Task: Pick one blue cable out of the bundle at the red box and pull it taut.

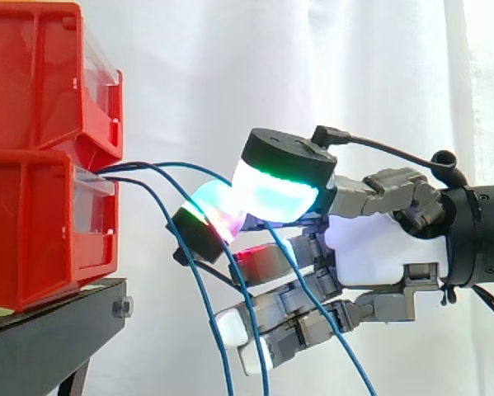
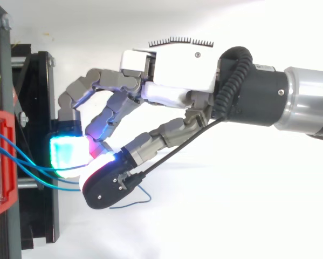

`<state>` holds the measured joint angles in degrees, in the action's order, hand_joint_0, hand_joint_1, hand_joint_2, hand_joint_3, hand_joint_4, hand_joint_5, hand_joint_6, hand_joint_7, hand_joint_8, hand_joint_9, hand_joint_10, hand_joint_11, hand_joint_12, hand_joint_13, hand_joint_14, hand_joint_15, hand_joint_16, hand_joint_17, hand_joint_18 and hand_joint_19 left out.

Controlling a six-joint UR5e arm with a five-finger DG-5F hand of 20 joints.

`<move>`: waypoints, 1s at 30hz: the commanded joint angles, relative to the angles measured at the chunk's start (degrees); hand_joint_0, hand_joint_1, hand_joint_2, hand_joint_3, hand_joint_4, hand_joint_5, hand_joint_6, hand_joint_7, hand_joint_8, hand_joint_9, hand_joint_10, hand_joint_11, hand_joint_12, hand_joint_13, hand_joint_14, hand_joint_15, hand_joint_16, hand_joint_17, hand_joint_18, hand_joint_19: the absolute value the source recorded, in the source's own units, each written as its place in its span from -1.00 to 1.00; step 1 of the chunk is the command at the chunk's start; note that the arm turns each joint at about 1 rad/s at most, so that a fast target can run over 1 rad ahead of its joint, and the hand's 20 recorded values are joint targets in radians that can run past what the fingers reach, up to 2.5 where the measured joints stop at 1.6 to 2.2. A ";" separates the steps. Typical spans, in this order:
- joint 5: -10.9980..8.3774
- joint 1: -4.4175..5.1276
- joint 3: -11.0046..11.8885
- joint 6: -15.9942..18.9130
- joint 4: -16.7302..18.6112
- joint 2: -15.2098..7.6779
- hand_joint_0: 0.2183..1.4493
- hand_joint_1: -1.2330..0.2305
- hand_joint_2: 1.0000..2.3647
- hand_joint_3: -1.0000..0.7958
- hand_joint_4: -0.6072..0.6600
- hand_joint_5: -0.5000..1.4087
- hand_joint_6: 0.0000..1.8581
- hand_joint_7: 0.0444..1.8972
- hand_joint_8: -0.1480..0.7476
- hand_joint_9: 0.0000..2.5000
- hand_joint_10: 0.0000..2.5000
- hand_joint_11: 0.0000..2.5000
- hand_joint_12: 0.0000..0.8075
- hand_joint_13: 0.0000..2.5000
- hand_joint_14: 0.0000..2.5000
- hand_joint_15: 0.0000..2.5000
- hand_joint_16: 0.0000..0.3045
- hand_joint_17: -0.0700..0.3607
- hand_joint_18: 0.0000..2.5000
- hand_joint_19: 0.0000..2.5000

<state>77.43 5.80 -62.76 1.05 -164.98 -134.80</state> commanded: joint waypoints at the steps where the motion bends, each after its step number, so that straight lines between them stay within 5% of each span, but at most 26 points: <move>1: 0.00 0.00 0.01 0.00 0.01 0.07 -0.41 -0.16 -0.99 -0.31 -0.20 -0.70 -0.01 -0.01 -0.29 -0.15 -1.00 0.18 -0.10 -0.36 -0.98 -0.48 -0.68 -0.17 -0.51 -0.57; 30: 0.00 0.00 0.01 0.00 0.01 -0.02 -0.44 -0.05 -0.99 -0.34 -0.18 -0.70 -0.02 0.00 -0.30 -0.14 -1.00 0.15 -0.09 -0.36 -0.98 -0.48 -0.68 -0.16 -0.53 -0.56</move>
<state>77.43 5.80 -62.73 1.05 -164.97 -134.81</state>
